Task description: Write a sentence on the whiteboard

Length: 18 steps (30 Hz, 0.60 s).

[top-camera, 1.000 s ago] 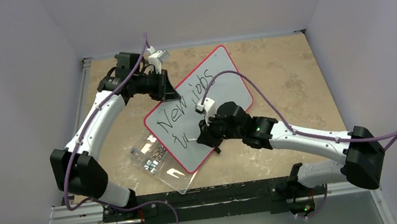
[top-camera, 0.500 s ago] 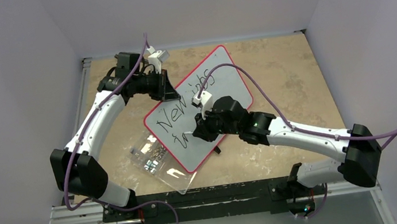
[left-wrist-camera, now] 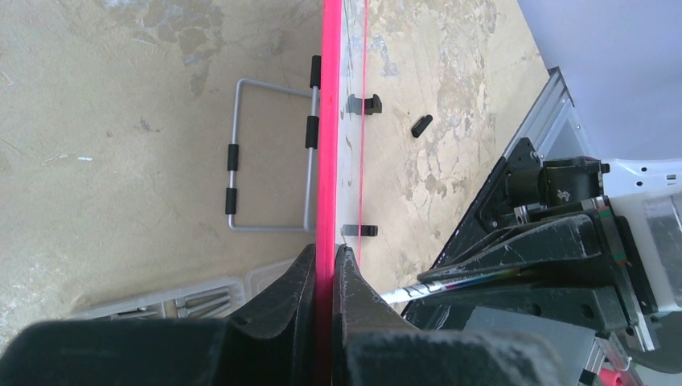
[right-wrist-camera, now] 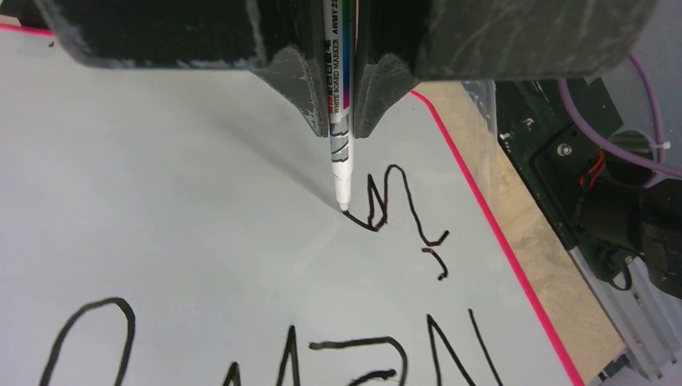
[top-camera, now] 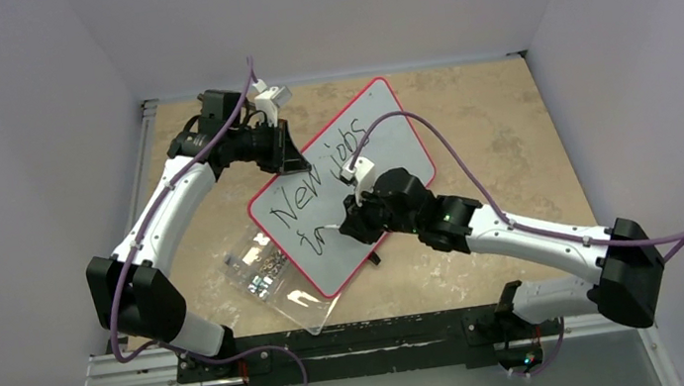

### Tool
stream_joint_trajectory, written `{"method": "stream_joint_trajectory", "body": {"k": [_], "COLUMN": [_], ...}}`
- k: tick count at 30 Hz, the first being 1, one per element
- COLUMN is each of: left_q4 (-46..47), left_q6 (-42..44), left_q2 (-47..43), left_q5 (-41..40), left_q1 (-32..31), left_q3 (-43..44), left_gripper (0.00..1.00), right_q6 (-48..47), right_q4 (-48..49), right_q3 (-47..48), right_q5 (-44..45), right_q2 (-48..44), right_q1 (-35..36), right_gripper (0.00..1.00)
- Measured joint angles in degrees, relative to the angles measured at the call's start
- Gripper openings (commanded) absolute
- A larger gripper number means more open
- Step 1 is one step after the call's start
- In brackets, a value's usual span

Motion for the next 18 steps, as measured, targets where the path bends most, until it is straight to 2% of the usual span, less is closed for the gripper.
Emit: {"method": "stream_joint_trajectory", "body": {"k": [18], "left_q4": [-0.04], "left_q6": [-0.11], "left_q2": [0.00], "left_q5": [-0.02], "left_q1": [0.00], "left_q3": [0.02], "left_gripper": [0.00], "right_q6": [0.94], "right_q4": [1.29], "right_q3": [-4.04], "right_q5": [0.22], "right_q2": [-2.43], "right_q1": [-0.79], "right_gripper": [0.00]}}
